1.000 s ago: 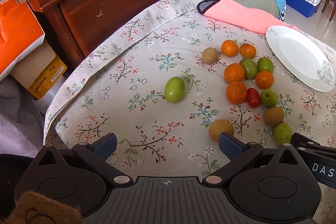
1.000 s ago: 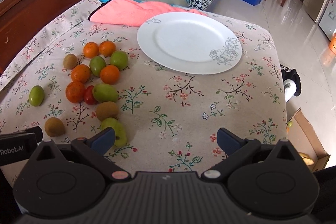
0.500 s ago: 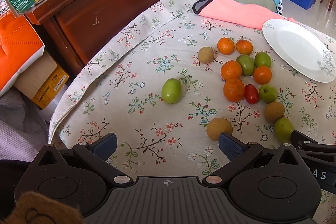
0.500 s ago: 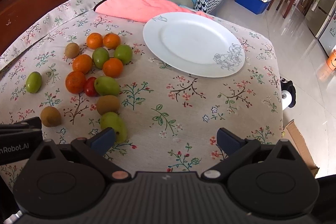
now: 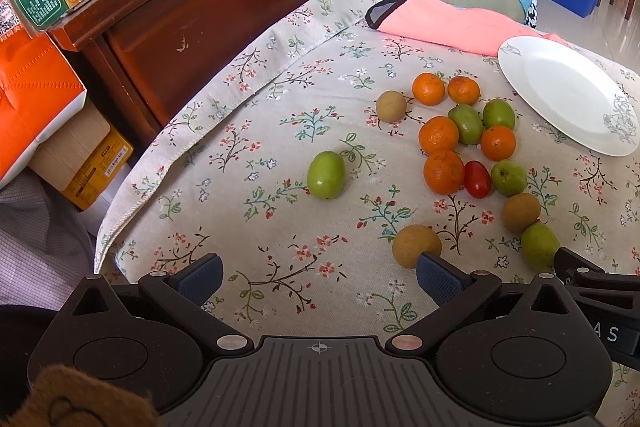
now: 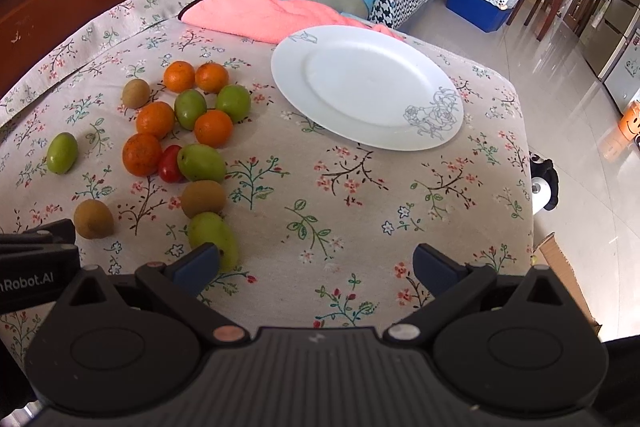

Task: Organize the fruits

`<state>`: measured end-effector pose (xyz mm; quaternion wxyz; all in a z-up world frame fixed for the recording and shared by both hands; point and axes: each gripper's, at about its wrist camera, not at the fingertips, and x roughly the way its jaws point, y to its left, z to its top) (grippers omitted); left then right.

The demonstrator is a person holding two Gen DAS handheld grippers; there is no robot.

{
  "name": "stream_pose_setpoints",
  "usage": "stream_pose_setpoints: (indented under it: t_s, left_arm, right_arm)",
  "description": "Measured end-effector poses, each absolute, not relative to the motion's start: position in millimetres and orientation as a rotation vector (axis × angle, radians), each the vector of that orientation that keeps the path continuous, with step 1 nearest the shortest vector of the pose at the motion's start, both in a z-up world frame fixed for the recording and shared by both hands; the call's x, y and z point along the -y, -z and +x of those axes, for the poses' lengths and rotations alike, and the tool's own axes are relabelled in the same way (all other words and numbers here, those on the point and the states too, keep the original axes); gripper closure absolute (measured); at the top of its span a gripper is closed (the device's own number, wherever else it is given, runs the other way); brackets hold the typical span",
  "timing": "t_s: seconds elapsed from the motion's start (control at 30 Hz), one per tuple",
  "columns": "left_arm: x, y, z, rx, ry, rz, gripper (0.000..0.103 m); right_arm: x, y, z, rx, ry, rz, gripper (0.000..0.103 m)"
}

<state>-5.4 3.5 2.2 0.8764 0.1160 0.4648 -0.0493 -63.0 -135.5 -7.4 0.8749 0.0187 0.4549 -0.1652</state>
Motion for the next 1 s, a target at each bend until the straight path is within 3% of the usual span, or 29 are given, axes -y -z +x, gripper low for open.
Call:
stream_pose_setpoints:
  t_s: [1.0]
  left_arm:
    - [-2.1,0.8,-9.3,-0.962,0.129,0.230,0.000]
  right_arm:
    - [138.8,8.5,-64.6,-0.949,0.354,0.030,0.001]
